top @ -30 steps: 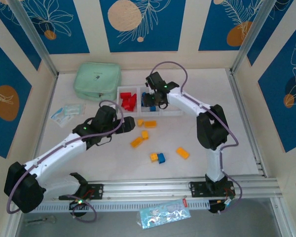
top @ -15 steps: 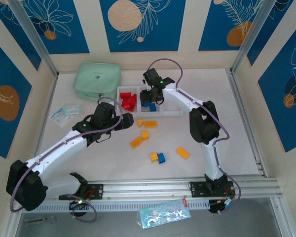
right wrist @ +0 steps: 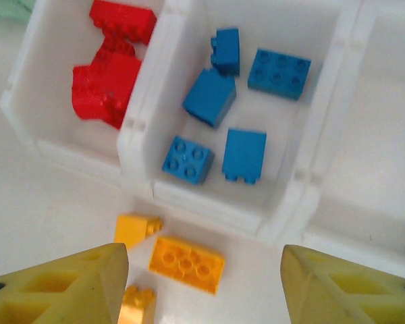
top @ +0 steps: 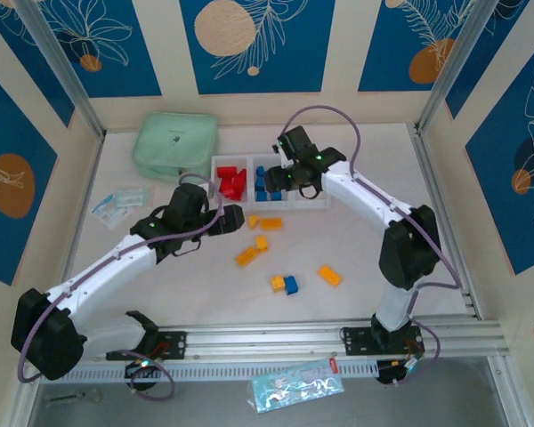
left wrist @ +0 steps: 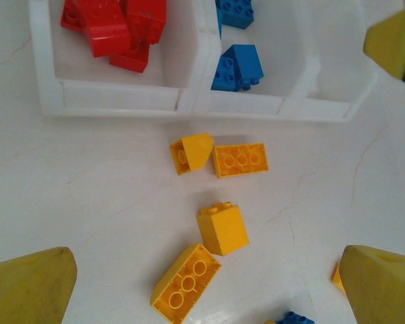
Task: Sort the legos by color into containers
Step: Place the lego in the container, then pick up the lego from the bottom-center of the table.
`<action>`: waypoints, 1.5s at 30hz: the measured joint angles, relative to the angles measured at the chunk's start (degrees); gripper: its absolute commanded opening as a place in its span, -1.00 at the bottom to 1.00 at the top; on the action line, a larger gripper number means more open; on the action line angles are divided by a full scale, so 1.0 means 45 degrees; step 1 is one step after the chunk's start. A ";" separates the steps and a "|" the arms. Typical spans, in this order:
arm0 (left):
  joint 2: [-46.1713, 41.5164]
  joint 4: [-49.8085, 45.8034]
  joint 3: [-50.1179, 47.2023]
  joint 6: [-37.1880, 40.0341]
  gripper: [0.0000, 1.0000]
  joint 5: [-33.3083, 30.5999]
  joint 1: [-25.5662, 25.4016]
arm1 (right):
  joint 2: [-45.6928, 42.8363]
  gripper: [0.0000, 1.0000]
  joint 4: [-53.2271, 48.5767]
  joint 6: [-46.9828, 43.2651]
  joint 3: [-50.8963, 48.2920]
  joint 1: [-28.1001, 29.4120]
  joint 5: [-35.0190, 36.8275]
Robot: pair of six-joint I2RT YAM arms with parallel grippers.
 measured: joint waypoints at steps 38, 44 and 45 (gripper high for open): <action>-0.2375 -0.0233 -0.3099 -0.2832 0.99 -0.1069 -0.2832 | -0.4755 0.42 -0.0831 0.5654 -0.9364 0.5265 -0.0568; -0.2370 -0.0238 -0.3099 -0.2832 0.99 -0.1180 -0.2832 | -0.4075 0.37 0.0160 0.5688 -0.9364 0.5289 -0.0763; -0.2370 -0.0238 -0.3099 -0.2832 0.99 -0.1214 -0.2832 | -0.3944 0.34 0.0291 0.5683 -0.9364 0.5289 -0.0758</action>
